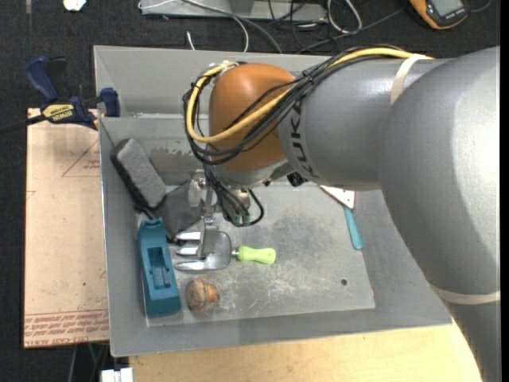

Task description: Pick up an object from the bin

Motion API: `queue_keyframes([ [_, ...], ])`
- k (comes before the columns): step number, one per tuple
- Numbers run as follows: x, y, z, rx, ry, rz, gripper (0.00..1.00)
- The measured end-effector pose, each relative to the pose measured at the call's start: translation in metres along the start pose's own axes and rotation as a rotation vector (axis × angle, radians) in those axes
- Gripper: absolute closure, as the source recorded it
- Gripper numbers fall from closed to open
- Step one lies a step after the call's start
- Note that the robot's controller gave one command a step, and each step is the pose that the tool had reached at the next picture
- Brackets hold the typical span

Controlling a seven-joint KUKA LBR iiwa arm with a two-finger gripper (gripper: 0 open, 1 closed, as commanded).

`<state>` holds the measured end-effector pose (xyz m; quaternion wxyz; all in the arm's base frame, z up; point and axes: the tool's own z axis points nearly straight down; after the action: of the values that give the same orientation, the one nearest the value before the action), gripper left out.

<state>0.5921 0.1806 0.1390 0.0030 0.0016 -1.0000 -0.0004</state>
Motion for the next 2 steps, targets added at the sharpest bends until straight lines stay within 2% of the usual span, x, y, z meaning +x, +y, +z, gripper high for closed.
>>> queue_keyframes([
  [1, -0.002, -0.001, -0.004, -0.001, -0.007, 0.003, 0.0],
  [2, -0.008, -0.004, 0.047, -0.002, -0.01, -0.109, 0.0],
])
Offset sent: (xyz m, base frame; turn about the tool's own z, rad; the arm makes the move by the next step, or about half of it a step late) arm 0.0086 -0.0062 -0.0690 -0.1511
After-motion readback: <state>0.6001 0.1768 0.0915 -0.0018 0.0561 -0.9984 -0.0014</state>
